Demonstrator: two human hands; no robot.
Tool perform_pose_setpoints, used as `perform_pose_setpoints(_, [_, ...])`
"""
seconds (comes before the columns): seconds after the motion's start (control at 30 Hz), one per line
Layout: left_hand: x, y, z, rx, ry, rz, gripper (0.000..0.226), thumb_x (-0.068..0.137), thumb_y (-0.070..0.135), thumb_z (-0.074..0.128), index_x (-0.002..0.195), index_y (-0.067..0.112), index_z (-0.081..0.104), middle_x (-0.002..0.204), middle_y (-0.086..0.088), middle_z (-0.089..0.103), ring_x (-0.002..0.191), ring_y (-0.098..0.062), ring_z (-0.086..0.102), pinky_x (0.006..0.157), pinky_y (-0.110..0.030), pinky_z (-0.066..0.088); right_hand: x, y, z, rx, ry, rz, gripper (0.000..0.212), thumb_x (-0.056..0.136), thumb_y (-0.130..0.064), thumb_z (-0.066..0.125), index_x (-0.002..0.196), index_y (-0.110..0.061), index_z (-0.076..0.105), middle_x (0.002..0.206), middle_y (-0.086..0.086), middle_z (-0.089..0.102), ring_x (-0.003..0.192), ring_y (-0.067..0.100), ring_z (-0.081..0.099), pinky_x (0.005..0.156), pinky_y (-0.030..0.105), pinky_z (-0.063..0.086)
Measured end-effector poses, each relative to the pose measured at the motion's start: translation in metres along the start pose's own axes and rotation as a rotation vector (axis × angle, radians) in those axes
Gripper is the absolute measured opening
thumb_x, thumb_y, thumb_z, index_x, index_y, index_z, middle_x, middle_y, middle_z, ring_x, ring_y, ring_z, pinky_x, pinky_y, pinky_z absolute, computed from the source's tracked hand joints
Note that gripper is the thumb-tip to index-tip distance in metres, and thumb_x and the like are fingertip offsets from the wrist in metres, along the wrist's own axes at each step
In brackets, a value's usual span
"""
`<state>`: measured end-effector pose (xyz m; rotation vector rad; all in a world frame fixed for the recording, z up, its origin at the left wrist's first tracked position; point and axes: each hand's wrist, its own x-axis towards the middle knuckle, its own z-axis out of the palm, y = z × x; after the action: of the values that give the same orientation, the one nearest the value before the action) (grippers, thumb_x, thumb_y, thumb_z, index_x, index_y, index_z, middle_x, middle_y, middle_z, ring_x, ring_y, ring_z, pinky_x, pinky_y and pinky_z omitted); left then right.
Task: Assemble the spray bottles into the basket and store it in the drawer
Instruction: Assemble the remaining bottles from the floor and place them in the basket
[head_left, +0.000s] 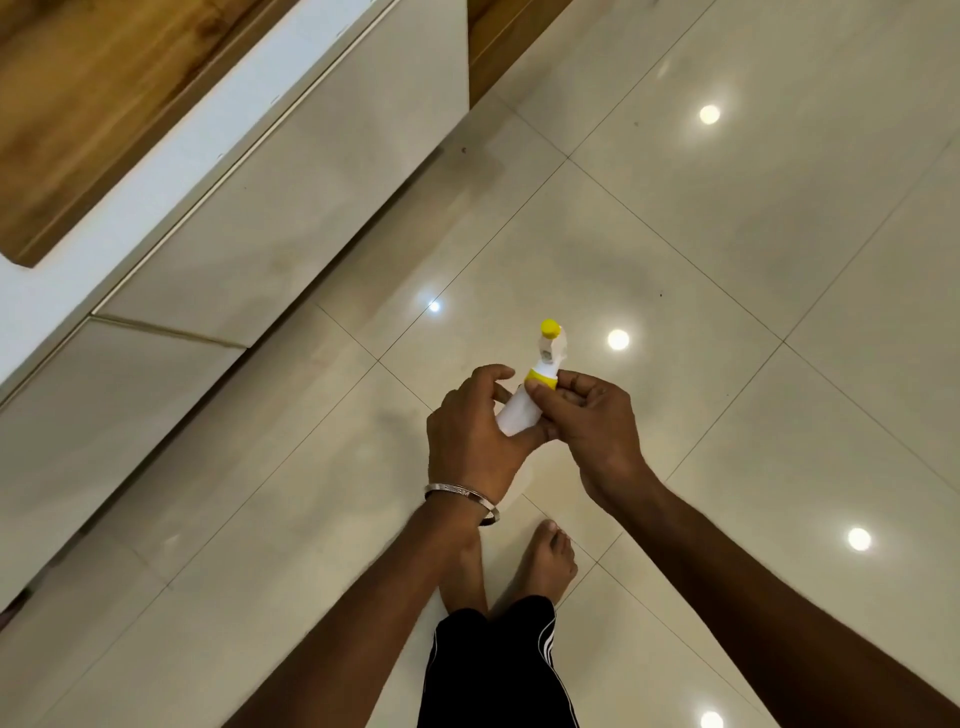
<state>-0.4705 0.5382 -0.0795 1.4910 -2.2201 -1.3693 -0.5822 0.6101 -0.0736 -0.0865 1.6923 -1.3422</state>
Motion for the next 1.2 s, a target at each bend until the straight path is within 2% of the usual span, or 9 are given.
perform_pose_setpoints(0.13, [0.003,-0.009,-0.022,-0.374,-0.139,-0.358,0.054,0.068,0.078,0.056,0.105,0.039,0.057,0.106,0.016,0.062,0.104,-0.009,0.059,0.077,-0.018,0.046,0.01,-0.01,-0.011,0.112,-0.027,0.046,0.02,0.088,-0.014,0.072,0.105,-0.004,0.074,0.096,0.013,0.078,0.093,0.025,0.075,0.079,0.03,0.06])
perform_pose_setpoints(0.23, [-0.001,-0.031,-0.034,-0.673,-0.287,-0.759,0.067,0.07,0.083,0.045,0.103,0.029,0.067,0.106,0.0,0.072,0.103,-0.026,0.066,0.085,-0.041,0.056,0.018,-0.019,-0.016,0.194,-0.092,0.061,0.02,0.09,-0.012,0.07,0.106,-0.001,0.072,0.103,0.016,0.076,0.099,0.028,0.074,0.081,0.031,0.06])
perform_pose_setpoints(0.33, [-0.017,-0.051,-0.038,-1.102,-0.707,-0.964,0.09,0.068,0.084,0.048,0.127,0.017,0.061,0.129,-0.02,0.061,0.114,-0.042,0.061,0.087,-0.053,0.054,0.023,-0.024,-0.018,0.215,-0.142,0.057,0.024,0.09,-0.014,0.069,0.11,0.0,0.071,0.108,0.017,0.075,0.103,0.031,0.072,0.085,0.034,0.059])
perform_pose_setpoints(0.4, [-0.027,-0.05,-0.038,-1.276,-0.82,-0.952,0.088,0.072,0.076,0.056,0.133,0.012,0.056,0.136,-0.026,0.053,0.113,-0.043,0.061,0.08,-0.048,0.058,0.024,-0.025,-0.018,0.222,-0.163,0.053,0.025,0.091,-0.014,0.068,0.111,0.0,0.07,0.109,0.018,0.075,0.105,0.031,0.071,0.086,0.034,0.059])
perform_pose_setpoints(0.53, [-0.036,-0.036,-0.026,-1.338,-0.489,-0.784,0.089,0.057,0.05,0.086,0.13,0.012,0.053,0.131,-0.021,0.059,0.112,-0.04,0.063,0.07,-0.039,0.06,0.026,-0.025,-0.018,0.268,-0.129,0.045,0.019,0.092,-0.014,0.067,0.106,-0.003,0.073,0.111,0.02,0.073,0.105,0.031,0.071,0.089,0.036,0.059])
perform_pose_setpoints(0.67, [-0.045,-0.016,-0.009,-0.895,-0.001,-0.403,0.076,0.053,0.021,0.089,0.116,0.024,0.048,0.127,-0.002,0.058,0.101,-0.008,0.068,0.071,-0.026,0.057,0.028,-0.022,-0.015,0.347,-0.059,0.083,0.02,0.093,-0.015,0.065,0.106,0.0,0.072,0.111,0.02,0.073,0.104,0.03,0.071,0.088,0.036,0.059])
perform_pose_setpoints(0.8, [-0.054,-0.005,-0.005,-0.764,0.102,-0.233,0.083,0.049,0.024,0.09,0.118,0.028,0.043,0.126,0.015,0.052,0.106,-0.004,0.063,0.073,-0.024,0.058,0.031,-0.026,-0.016,0.414,-0.104,0.1,0.025,0.093,-0.017,0.065,0.109,0.001,0.07,0.113,0.02,0.073,0.107,0.031,0.07,0.087,0.036,0.059])
perform_pose_setpoints(0.97, [-0.049,-0.01,-0.02,-0.91,0.013,-0.387,0.076,0.05,0.034,0.087,0.116,0.025,0.05,0.12,0.0,0.064,0.098,-0.013,0.07,0.067,-0.032,0.059,0.035,-0.034,-0.026,0.371,-0.267,0.085,0.031,0.092,-0.021,0.065,0.113,0.0,0.068,0.118,0.02,0.071,0.112,0.032,0.068,0.088,0.035,0.057])
perform_pose_setpoints(1.2, [-0.043,-0.019,-0.051,-1.298,-0.61,-0.818,0.089,0.063,0.078,0.061,0.119,0.009,0.067,0.107,-0.026,0.068,0.071,-0.027,0.071,0.057,-0.032,0.06,0.031,-0.046,-0.027,0.318,-0.463,0.064,0.036,0.087,-0.028,0.069,0.114,-0.004,0.069,0.12,0.02,0.07,0.115,0.033,0.067,0.087,0.034,0.057])
